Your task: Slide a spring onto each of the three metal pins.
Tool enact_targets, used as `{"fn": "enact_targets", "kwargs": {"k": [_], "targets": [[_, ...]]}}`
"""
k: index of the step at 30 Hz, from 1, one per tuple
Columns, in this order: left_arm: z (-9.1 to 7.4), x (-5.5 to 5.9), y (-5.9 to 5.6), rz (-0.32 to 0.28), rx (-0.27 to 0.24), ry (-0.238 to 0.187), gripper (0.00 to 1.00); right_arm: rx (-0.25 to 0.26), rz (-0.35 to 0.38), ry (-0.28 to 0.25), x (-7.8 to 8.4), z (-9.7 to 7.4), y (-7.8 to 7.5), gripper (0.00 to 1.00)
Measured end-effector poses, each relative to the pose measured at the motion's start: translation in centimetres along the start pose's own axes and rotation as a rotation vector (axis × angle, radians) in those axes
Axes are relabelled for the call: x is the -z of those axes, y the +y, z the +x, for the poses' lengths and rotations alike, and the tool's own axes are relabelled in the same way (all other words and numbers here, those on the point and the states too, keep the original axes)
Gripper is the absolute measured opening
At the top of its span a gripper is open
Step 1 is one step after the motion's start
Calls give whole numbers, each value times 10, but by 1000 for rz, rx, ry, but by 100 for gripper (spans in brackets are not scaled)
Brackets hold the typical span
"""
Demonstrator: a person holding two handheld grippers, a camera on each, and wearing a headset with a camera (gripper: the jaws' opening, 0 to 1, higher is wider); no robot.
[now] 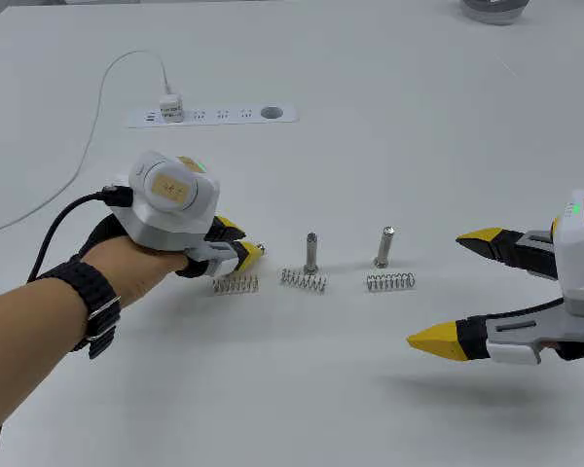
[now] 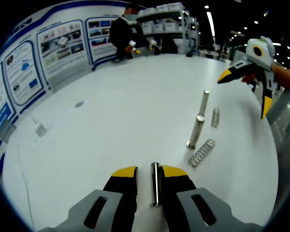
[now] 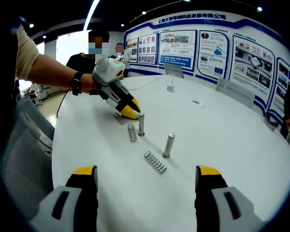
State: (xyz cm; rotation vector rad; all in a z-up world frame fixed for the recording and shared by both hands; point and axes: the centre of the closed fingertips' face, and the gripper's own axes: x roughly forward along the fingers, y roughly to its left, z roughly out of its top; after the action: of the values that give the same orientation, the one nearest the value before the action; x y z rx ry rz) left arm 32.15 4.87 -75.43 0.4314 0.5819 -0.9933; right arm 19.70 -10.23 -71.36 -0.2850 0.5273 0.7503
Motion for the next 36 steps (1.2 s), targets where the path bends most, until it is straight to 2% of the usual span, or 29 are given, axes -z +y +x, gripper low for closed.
{"fn": "enact_targets", "kwargs": {"k": [6,15,25,36], "targets": [[3,-1,-2,6,7,11,16,-3,-1,2,0,1,0,84],[5,2,-3,14,11,38,12,-1,-5,6,2,1,0,84],[8,5,-2,6,11,54,10,-3,-5,7,2,1,0,84],[9,3,-3,22,17,70,9,-5,-6,9,2,1,1,84]]}}
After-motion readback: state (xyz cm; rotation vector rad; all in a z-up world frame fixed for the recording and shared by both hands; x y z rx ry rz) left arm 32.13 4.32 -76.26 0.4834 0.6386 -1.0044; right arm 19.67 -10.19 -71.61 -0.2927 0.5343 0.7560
